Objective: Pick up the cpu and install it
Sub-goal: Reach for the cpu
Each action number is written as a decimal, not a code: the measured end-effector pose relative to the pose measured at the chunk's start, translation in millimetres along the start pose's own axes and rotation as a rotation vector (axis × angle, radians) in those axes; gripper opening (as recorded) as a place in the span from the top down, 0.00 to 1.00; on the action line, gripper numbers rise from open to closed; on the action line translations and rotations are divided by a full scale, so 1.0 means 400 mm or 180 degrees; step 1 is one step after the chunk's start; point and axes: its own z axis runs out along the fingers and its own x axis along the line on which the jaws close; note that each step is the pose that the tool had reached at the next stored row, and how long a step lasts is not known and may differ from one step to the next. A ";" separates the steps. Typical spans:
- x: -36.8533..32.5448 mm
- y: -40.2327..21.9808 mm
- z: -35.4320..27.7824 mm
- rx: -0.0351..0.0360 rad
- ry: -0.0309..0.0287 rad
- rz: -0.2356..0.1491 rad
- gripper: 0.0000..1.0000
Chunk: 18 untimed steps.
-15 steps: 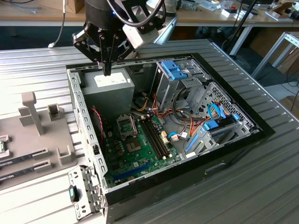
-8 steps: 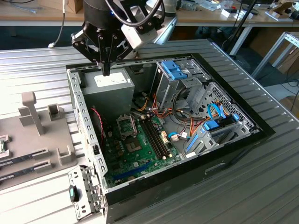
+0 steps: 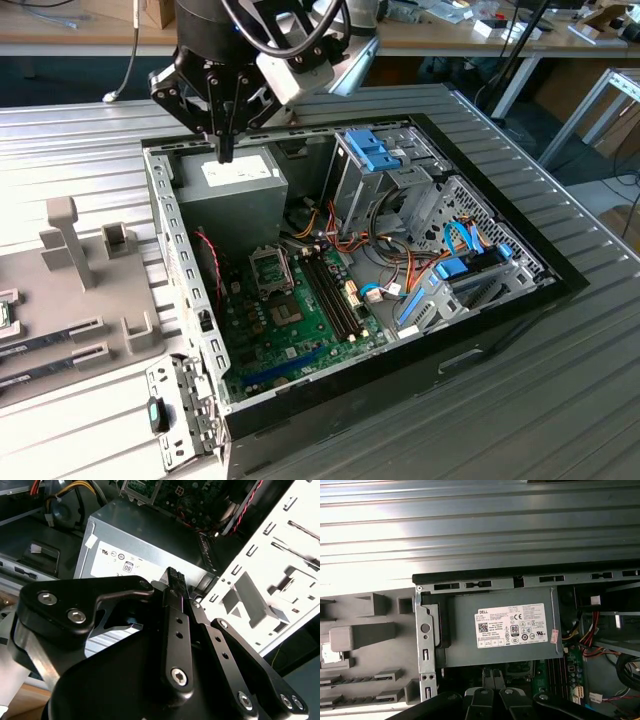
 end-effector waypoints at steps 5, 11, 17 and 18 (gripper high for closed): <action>0.005 0.000 0.000 0.0000 0.0000 0.0000 0.89; 0.007 -0.001 0.000 0.0001 0.0000 0.0000 0.89; 0.011 -0.001 0.001 0.0000 0.0000 0.0000 0.89; 0.012 -0.001 0.001 0.0000 0.0000 0.0000 0.89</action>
